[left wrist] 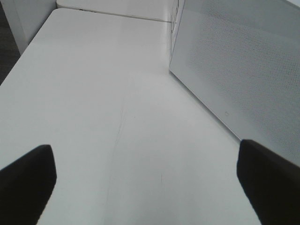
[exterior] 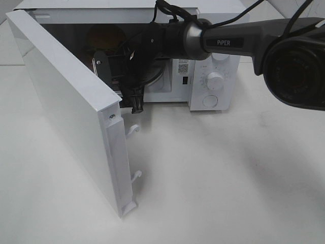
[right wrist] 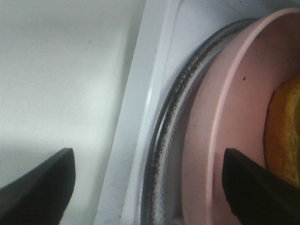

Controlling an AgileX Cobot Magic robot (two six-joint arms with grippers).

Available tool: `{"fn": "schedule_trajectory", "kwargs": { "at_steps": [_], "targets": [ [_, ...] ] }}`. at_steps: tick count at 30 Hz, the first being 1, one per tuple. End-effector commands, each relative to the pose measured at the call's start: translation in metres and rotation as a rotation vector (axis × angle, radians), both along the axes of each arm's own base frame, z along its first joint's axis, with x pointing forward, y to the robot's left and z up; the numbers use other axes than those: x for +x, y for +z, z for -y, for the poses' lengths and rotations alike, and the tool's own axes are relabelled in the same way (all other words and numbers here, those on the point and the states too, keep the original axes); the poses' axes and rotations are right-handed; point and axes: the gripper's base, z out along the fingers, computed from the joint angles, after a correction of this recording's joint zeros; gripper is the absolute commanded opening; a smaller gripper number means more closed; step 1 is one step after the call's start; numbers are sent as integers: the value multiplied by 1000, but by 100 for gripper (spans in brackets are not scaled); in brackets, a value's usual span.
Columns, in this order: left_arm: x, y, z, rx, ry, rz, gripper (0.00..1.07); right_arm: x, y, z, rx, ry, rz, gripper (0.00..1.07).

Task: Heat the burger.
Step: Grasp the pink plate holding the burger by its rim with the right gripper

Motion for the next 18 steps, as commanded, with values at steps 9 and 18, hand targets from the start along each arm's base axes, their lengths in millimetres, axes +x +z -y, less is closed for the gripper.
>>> {"fn": "schedule_trajectory", "kwargs": {
  "at_steps": [9, 18],
  "targets": [
    [-2, 0, 1, -12, 1, 25, 100, 11, 10, 14, 67, -22, -21, 77],
    [-2, 0, 1, -12, 1, 25, 100, 14, 7, 16, 102, -27, -38, 76]
  ]
}}
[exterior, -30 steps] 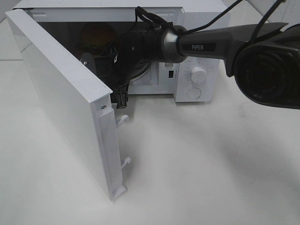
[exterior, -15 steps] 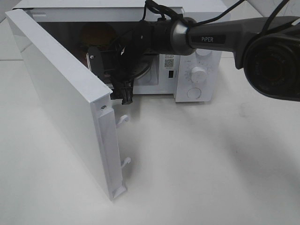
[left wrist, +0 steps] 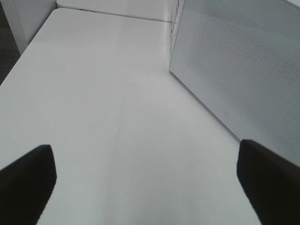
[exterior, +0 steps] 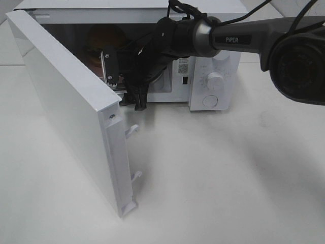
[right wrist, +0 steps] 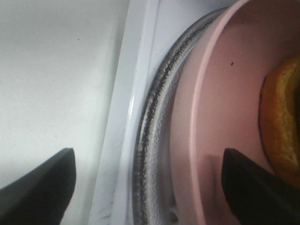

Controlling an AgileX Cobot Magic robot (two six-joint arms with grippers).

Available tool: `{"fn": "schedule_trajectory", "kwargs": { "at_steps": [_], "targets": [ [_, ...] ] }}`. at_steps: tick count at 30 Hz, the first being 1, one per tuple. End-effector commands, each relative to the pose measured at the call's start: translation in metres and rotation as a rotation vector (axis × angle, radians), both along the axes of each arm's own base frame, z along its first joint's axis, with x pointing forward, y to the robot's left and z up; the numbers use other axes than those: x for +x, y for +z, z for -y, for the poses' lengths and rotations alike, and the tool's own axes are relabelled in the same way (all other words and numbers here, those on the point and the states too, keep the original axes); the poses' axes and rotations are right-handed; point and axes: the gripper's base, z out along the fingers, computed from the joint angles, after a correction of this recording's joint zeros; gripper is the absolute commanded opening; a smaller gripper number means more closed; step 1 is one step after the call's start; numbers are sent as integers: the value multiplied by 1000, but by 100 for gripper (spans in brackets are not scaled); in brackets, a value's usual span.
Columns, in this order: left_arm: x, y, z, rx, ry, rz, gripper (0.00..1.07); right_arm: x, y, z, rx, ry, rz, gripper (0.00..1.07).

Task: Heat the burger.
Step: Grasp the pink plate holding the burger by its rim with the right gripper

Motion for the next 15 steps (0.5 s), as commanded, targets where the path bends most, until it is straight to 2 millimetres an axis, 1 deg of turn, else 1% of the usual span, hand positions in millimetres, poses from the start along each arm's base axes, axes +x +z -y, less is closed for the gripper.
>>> {"fn": "schedule_trajectory", "kwargs": {
  "at_steps": [1, 3, 9, 10, 15],
  "targets": [
    [-2, 0, 1, -12, 1, 25, 100, 3, 5, 2, 20, -1, 6, 76],
    [-2, 0, 1, -12, 1, 25, 100, 6, 5, 6, 19, -6, 11, 76],
    [-2, 0, 1, -12, 1, 25, 100, 6, 4, 7, 23, -3, 0, 76],
    [-2, 0, 1, -12, 1, 25, 100, 8, 6, 12, 12, -3, 3, 76],
    [-2, 0, 1, -12, 1, 25, 100, 8, 5, 13, -9, 7, 8, 76]
  ]
}}
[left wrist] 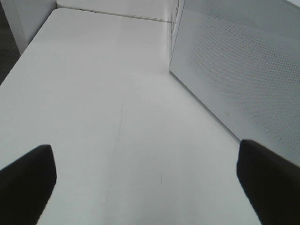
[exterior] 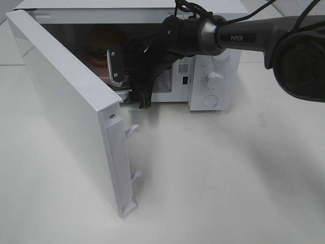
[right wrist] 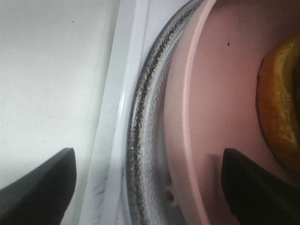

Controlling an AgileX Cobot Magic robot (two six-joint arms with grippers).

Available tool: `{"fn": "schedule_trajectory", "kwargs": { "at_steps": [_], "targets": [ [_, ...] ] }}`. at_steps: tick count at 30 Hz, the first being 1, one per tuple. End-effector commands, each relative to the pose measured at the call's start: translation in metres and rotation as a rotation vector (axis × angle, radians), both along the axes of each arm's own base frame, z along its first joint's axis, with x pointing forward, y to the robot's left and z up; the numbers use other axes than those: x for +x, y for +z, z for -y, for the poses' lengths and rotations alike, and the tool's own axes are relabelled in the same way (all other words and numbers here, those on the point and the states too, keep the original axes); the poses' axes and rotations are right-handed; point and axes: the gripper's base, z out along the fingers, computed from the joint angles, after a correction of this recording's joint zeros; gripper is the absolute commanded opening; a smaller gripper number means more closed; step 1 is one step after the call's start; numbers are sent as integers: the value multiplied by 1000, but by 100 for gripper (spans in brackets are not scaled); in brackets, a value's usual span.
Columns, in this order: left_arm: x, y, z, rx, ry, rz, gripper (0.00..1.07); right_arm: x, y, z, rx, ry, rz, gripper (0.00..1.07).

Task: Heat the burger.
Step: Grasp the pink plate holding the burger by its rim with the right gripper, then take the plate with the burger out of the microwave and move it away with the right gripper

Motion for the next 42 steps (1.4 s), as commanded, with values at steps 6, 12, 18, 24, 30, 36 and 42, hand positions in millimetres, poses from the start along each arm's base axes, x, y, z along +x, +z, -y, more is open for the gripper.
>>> {"fn": "schedule_trajectory", "kwargs": {
  "at_steps": [6, 12, 18, 24, 30, 36, 42],
  "targets": [
    [-2, 0, 1, -12, 1, 25, 100, 2, 5, 4, -22, 15, 13, 76],
    [-2, 0, 1, -12, 1, 25, 100, 1, 4, 5, -18, 4, -18, 72],
    [-2, 0, 1, -12, 1, 25, 100, 0, 5, 3, -17, 9, -17, 29],
    [-2, 0, 1, -12, 1, 25, 100, -2, 6, 3, -28, 32, -26, 0],
    [-2, 0, 1, -12, 1, 25, 100, -10, 6, -1, -59, 98, -53, 0],
    [-2, 0, 1, -12, 1, 25, 100, -15, 12, -4, -102, 151, -28, 0],
    [-2, 0, 1, -12, 1, 25, 100, -18, 26, -1, -105, 156, -4, 0]
  ]
}}
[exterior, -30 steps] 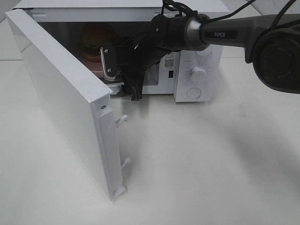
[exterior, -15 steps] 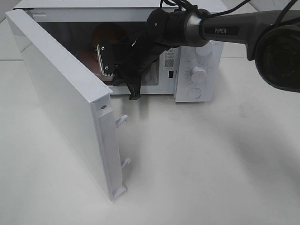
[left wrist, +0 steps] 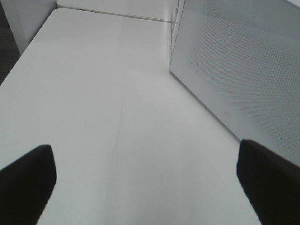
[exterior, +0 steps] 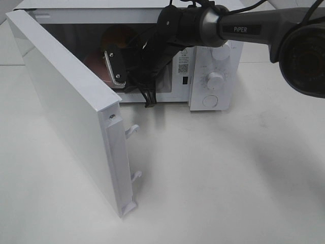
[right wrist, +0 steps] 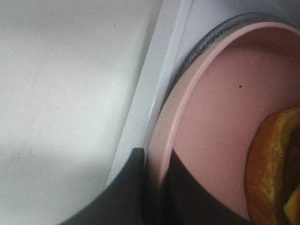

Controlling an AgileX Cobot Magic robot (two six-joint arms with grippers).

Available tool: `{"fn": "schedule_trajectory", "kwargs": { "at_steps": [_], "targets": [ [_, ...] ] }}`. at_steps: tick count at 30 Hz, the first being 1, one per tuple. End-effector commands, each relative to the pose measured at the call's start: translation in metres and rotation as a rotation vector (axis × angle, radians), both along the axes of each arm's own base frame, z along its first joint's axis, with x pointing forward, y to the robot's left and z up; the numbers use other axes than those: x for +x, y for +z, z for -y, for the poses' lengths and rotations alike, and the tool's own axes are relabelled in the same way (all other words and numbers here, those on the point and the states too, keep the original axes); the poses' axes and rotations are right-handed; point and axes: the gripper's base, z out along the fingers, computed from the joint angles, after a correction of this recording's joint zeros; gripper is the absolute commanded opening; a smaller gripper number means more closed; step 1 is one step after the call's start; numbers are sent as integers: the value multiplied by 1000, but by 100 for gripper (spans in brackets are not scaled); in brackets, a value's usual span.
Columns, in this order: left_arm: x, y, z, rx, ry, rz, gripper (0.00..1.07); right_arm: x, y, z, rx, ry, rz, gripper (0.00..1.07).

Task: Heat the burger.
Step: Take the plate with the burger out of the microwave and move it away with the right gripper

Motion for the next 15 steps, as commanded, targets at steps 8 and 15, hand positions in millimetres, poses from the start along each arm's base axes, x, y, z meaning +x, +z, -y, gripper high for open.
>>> {"fn": "schedule_trajectory", "kwargs": {
  "at_steps": [8, 15],
  "targets": [
    [-2, 0, 1, -12, 1, 25, 100, -20, 14, 11, -71, 111, 47, 0],
    [-2, 0, 1, -12, 1, 25, 100, -30, 26, 20, -63, 135, 88, 0]
  ]
}}
